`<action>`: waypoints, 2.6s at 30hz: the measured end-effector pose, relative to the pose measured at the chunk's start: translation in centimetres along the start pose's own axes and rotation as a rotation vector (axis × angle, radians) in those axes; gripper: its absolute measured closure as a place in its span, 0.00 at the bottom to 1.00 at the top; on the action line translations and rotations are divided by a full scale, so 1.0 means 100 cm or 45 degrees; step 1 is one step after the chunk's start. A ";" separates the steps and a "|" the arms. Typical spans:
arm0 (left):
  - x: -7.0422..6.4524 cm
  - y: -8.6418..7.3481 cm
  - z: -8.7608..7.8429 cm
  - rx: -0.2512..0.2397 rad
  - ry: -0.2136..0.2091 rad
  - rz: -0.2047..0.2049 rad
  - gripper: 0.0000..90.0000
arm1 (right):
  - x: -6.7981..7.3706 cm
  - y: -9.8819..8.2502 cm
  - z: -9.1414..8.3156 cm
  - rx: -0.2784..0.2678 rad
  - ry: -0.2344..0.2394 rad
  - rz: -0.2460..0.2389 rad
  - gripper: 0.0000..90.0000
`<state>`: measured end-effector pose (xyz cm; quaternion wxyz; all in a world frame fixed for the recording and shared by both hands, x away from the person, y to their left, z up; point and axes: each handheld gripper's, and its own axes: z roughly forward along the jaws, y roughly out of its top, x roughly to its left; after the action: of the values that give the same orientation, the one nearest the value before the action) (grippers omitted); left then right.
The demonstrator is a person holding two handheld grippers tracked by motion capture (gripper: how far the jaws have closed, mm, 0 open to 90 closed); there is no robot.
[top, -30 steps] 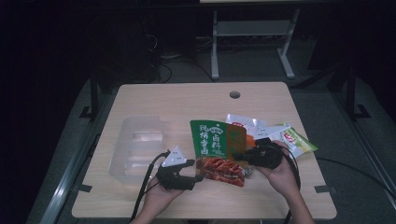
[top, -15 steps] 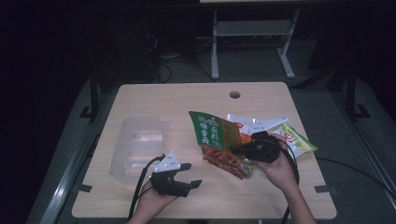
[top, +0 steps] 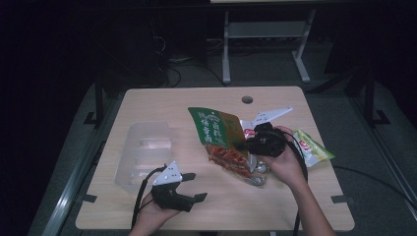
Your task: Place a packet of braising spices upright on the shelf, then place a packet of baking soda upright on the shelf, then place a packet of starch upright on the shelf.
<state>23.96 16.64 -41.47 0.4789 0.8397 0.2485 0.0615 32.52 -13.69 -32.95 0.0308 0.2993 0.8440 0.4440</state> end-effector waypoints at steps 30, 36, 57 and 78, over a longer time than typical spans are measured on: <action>-0.010 -0.004 0.003 0.019 -0.046 0.034 0.26 | 0.011 0.092 0.042 -0.010 0.117 -0.080 1.00; -0.009 -0.005 0.004 0.012 -0.044 0.028 0.26 | 0.014 0.112 0.059 -0.017 0.136 -0.095 1.00; -0.007 -0.007 0.010 0.050 -0.077 0.050 0.26 | 0.017 0.163 0.146 -0.015 0.244 -0.092 1.00; 0.000 -0.012 0.015 0.071 -0.075 0.011 0.26 | 0.000 0.151 0.225 -0.006 0.267 -0.014 1.00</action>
<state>24.02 15.98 -43.26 0.4620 0.8553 0.2322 0.0319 46.88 9.20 -34.93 -0.0546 0.2463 0.8431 0.4749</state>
